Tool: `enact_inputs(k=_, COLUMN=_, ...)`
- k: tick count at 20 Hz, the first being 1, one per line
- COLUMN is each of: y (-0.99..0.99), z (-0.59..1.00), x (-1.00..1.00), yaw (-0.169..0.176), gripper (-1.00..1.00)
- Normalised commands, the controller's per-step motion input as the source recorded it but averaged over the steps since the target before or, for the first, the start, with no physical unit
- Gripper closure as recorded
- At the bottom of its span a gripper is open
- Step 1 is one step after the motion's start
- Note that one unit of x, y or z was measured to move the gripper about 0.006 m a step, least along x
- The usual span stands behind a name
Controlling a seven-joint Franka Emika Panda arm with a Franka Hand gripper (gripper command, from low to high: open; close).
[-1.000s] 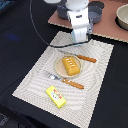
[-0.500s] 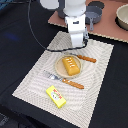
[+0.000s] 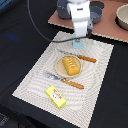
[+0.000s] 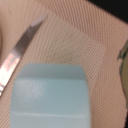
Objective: Place the bread, butter, and milk from the table onto the serving area.
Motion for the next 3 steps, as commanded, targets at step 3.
enact_inputs(k=3, y=0.22, z=0.99, x=0.26, yaw=0.074, gripper=-1.0)
